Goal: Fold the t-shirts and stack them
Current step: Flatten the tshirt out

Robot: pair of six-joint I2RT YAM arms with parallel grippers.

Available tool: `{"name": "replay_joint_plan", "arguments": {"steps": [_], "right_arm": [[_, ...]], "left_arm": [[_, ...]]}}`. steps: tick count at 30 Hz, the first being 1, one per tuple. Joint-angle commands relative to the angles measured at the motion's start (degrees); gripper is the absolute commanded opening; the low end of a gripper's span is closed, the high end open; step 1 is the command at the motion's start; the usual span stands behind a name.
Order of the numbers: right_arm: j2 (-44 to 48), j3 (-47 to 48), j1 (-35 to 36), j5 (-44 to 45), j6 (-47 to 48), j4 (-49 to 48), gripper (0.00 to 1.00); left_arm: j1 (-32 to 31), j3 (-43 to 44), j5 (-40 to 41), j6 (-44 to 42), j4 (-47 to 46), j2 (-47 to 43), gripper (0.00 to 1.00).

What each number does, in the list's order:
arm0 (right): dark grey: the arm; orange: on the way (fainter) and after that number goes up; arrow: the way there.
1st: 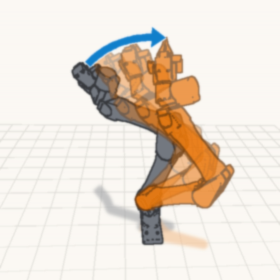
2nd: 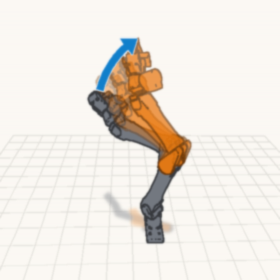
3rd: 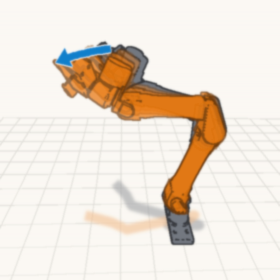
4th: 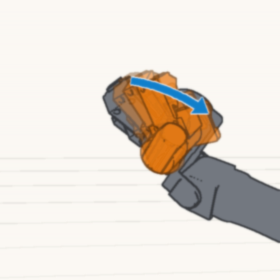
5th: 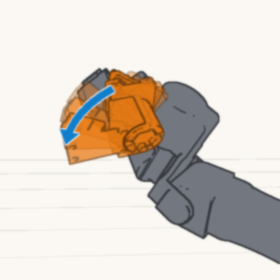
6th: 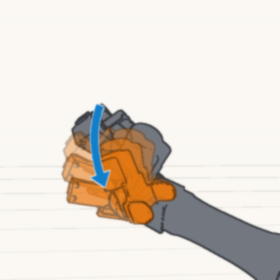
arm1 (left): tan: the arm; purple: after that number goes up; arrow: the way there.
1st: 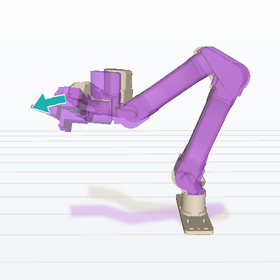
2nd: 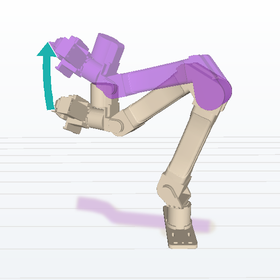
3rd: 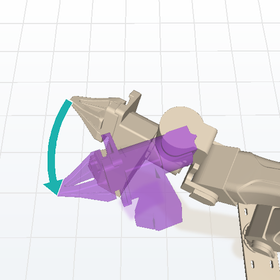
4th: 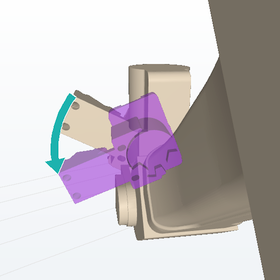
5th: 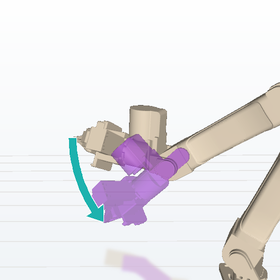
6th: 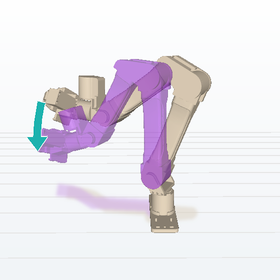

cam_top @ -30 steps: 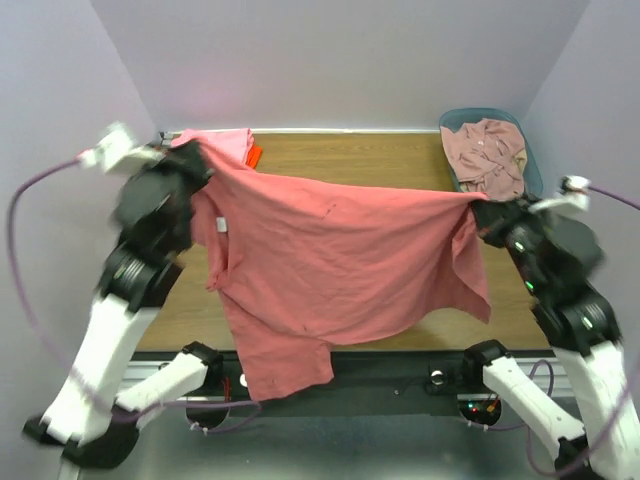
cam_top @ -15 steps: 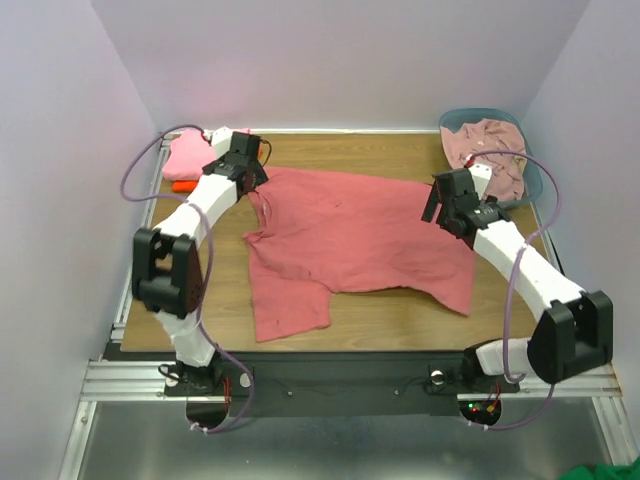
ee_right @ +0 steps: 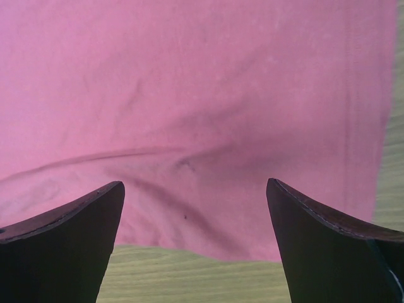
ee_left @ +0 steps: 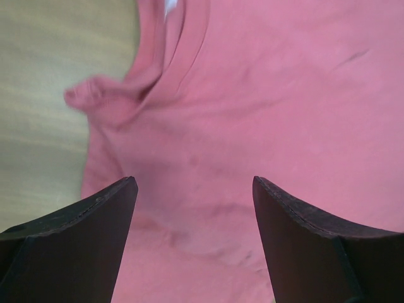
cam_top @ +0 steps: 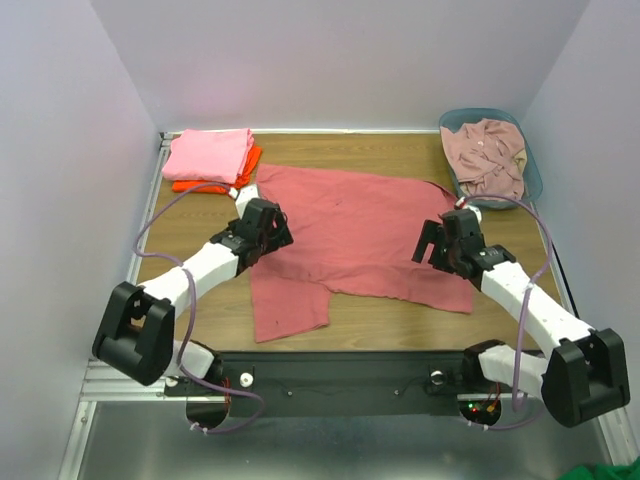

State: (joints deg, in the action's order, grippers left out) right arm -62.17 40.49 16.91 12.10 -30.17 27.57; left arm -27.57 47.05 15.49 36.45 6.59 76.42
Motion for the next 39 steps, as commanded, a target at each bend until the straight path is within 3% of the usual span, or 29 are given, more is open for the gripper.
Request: {"name": "replay_joint_plan", "arguments": {"steps": [1,5,13,22,25,30,34,39], "right_arm": [[-4.3,-1.2,-0.1,-4.0,-1.6,-7.6,1.00],[-13.1,-1.2,-0.2,-3.6,-2.2,-10.7,1.00],[-25.6,3.6,-0.1,-1.6,-1.3,-13.4,1.00],[-35.0,14.7,-0.2,1.8,0.2,-13.5,1.00],[-32.1,15.6,-0.2,3.2,0.0,-12.9,1.00],[-21.9,11.5,-0.2,0.6,-1.1,-12.5,1.00],[-11.1,5.1,-0.2,3.1,-5.7,-11.1,1.00],[0.0,-2.9,-0.3,5.0,-11.5,-10.7,1.00]], "left_arm": [[-0.5,-2.9,-2.3,1.2,-6.2,2.1,0.86],[-0.1,-2.5,-2.0,-0.8,-10.2,8.3,0.86],[5.8,6.3,-2.8,-3.0,-7.1,23.9,0.86],[10.0,17.7,-4.4,-6.4,-3.6,29.5,0.86],[10.0,18.2,-5.6,-6.7,-1.9,27.4,0.86],[10.0,14.0,-3.6,-2.1,4.4,15.3,0.86],[9.9,5.9,-1.3,3.4,11.1,5.2,0.87],[6.8,-8.9,-5.0,12.9,15.3,-6.2,0.87]]}}
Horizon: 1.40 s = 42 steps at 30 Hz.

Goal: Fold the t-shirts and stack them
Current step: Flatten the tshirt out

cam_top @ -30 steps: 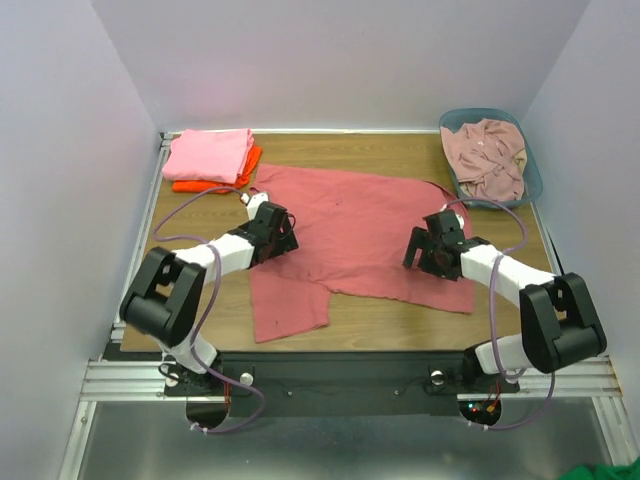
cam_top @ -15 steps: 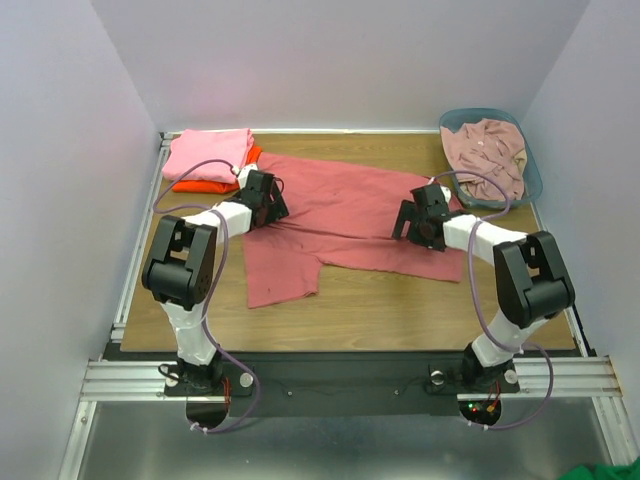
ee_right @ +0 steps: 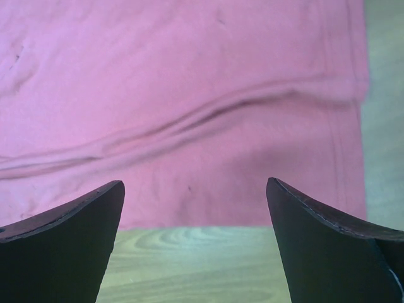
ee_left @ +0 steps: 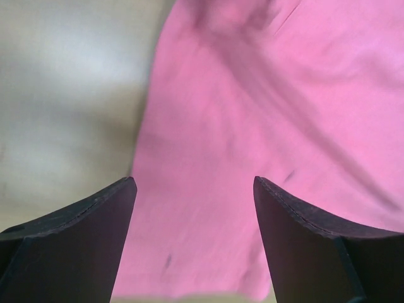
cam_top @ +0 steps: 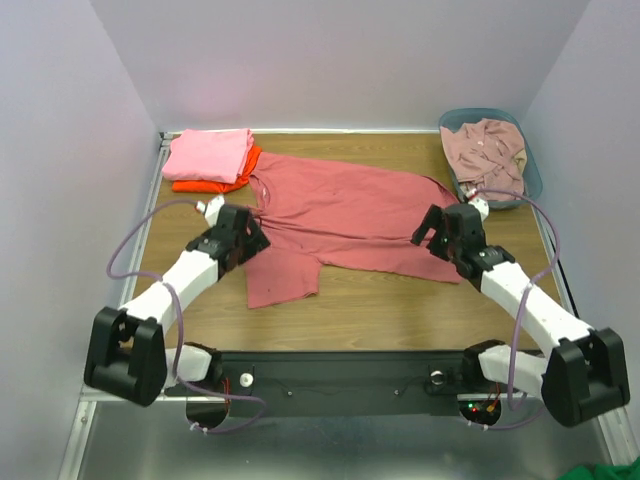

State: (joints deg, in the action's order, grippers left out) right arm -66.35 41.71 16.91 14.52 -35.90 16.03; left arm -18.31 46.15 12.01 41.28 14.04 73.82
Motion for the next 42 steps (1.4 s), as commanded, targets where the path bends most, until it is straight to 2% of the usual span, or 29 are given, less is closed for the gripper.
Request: {"name": "replay_joint_plan", "arguments": {"steps": [1,2,4,7,13,16,18,20,21,28,34,36,38,42], "right_arm": [[5.2,-4.5,-0.3,2.5,-6.2,0.9,1.00],[5.9,-4.7,-0.3,2.4,-6.6,0.9,1.00],[7.5,-5.2,-0.3,1.8,-7.5,1.0,1.00],[8.7,-6.4,-0.3,1.7,-9.2,0.8,1.00],[9.4,-7.7,-0.2,1.8,-9.4,1.0,1.00],[10.1,-8.2,-0.3,2.8,-9.7,1.0,1.00],[10.6,-8.8,-0.3,3.8,-9.9,1.1,1.00],[10.8,-9.0,-0.3,4.7,-9.7,1.3,1.00],[10.8,-9.0,-0.3,5.7,-9.6,1.5,1.00],[10.6,-9.1,-1.2,8.3,-9.3,3.5,1.00],[11.9,-8.7,-4.2,13.9,-10.8,9.5,1.00],[11.7,-8.9,-8.5,15.7,-10.8,11.5,1.00],[9.8,-9.0,-15.2,13.2,-9.2,11.5,1.00],[4.9,-8.8,-18.1,9.2,-7.5,11.0,0.98]], "left_arm": [[-3.7,-11.4,-1.9,9.7,8.2,-5.1,0.87],[-6.4,-12.8,-2.0,14.1,9.5,-7.9,0.87],[-8.5,-16.7,-1.8,17.5,10.1,-10.1,0.87],[-9.3,-20.2,-1.4,21.8,10.2,-12.6,0.87],[-9.8,-20.9,-1.6,22.7,9.4,-11.7,0.84],[-10.2,-20.1,-1.3,22.1,9.0,-10.4,0.62],[-10.4,-19.8,-0.9,21.8,8.9,-9.4,0.40],[-10.5,-19.4,-0.3,21.1,8.8,-9.1,0.26],[-10.5,-19.4,-0.1,21.1,8.7,-9.1,0.00],[-10.5,-20.0,1.2,19.0,6.9,-11.9,0.00],[-10.5,-19.9,1.9,16.0,4.5,-18.9,0.00],[-10.5,-19.3,2.8,14.5,4.0,-22.4,0.00],[-10.5,-19.1,4.3,13.7,4.1,-25.3,0.00],[-10.5,-19.1,4.9,12.3,4.2,-28.2,0.00]]}}
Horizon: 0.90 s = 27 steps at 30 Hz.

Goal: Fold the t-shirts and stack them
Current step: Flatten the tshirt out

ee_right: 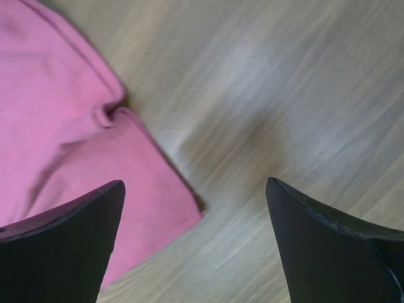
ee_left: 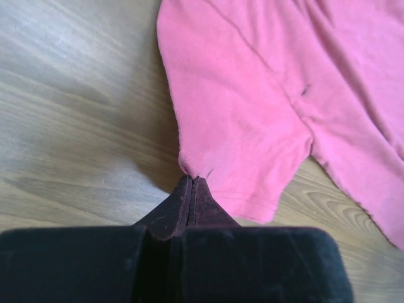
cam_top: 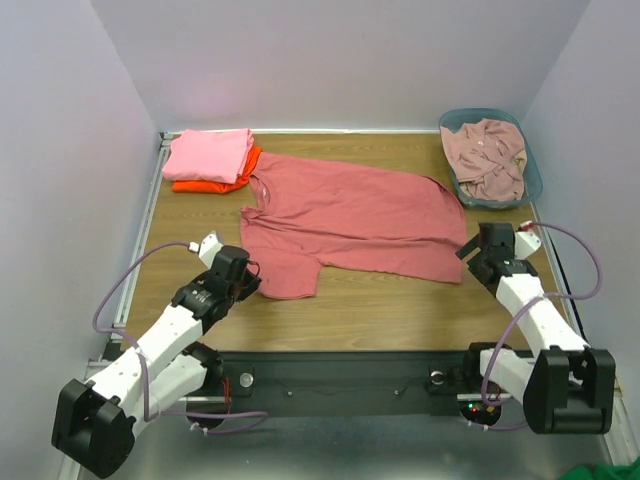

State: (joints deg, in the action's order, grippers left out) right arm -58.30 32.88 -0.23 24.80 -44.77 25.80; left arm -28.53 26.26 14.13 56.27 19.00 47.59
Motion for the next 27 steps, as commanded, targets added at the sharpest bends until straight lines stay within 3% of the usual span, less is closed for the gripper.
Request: {"name": "replay_joint_plan", "arguments": {"steps": [1,4,9,12,16,27], "right_arm": [[-4.2,0.2,-1.0,-3.6,1.8,0.2,0.97],[-5.8,0.3,-1.0,-8.6,2.2,-1.8,0.93],[-8.5,-0.1,-1.0,-9.6,2.1,-5.0,0.83],[-12.2,-0.5,-1.0,-11.4,1.9,-5.6,0.66],[-15.6,-1.9,-1.0,-14.4,1.4,-8.3,0.59],[-20.7,-3.9,-0.7,-23.0,-0.1,-15.4,0.19]], "left_arm": [[-0.3,0.8,2.7,-2.7,-0.8,-2.2,0.00],[-0.3,0.8,2.5,-3.1,-1.2,-3.0,0.00],[-0.3,0.6,2.3,-3.4,-1.5,-4.4,0.00],[-0.3,0.5,2.6,-3.6,-1.6,-5.3,0.00],[-0.3,0.7,3.4,-3.4,-0.9,-5.8,0.00],[-0.3,0.8,5.3,-2.5,-0.4,-5.1,0.00]]}}
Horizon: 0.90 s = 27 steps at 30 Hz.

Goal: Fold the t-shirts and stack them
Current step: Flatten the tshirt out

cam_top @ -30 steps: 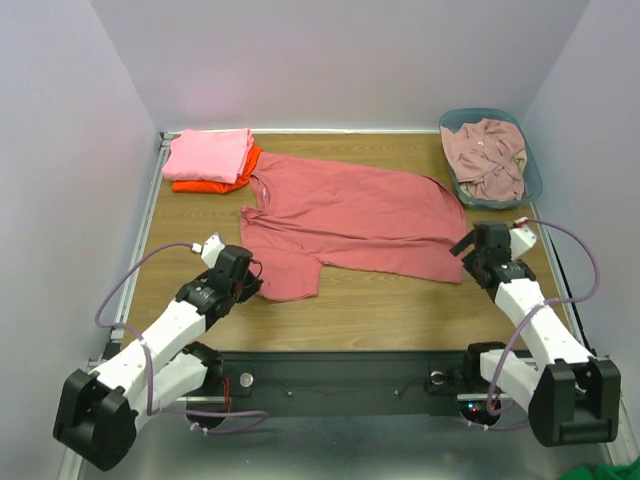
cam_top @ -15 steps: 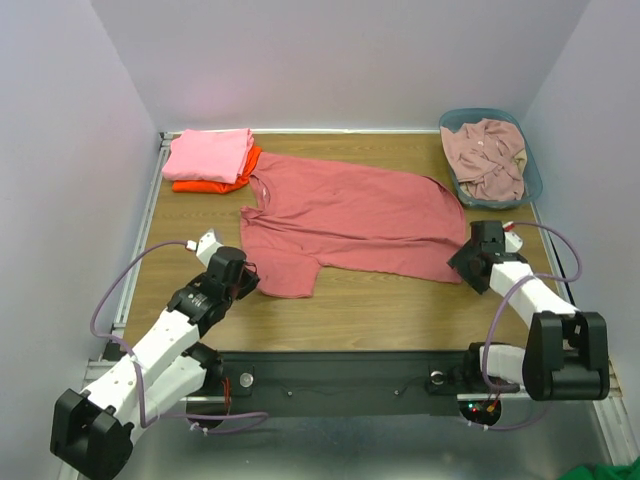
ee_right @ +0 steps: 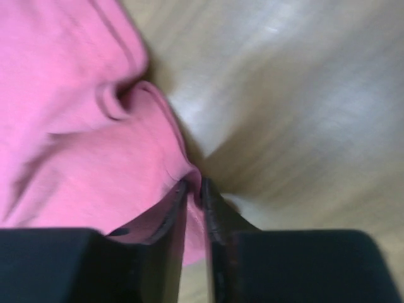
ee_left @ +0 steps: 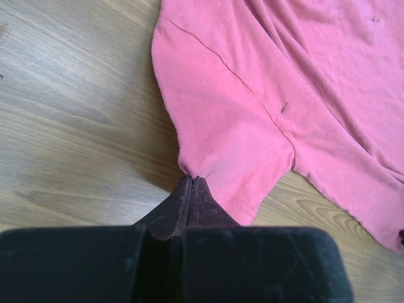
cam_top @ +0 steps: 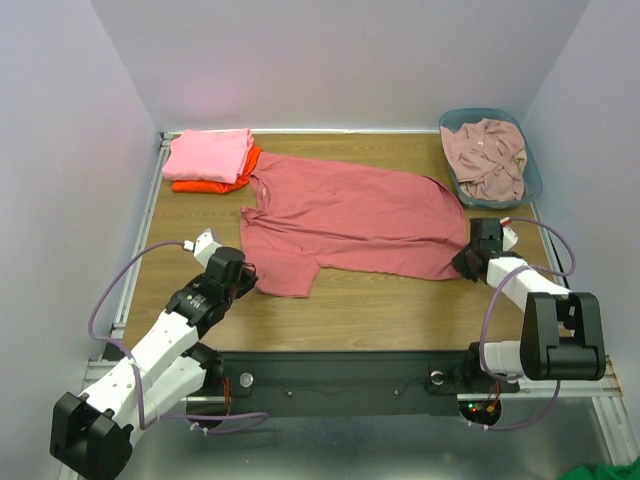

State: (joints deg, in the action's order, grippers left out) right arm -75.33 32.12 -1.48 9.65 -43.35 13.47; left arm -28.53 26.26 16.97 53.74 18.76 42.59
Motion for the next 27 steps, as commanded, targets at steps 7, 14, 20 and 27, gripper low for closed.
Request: {"name": "replay_joint_plan", "arguments": {"steps": [7,14,20,27], "right_arm": [[0.8,-3.3,0.5,-9.1,-0.2,-3.9,0.01],[18.7,0.6,0.5,-11.8,6.3,-3.5,0.00],[33.2,11.4,0.5,-10.0,8.7,0.8,0.00],[38.7,30.1,0.5,-2.5,12.1,4.1,0.00]], "left_arm": [[-0.3,2.1,2.5,-0.1,0.2,-0.3,0.00],[-0.3,10.2,2.4,-5.2,1.2,-3.8,0.00],[-0.4,22.6,3.1,-9.7,0.7,-8.8,0.00],[-0.3,42.0,3.4,-14.6,0.3,-9.6,0.00]]}}
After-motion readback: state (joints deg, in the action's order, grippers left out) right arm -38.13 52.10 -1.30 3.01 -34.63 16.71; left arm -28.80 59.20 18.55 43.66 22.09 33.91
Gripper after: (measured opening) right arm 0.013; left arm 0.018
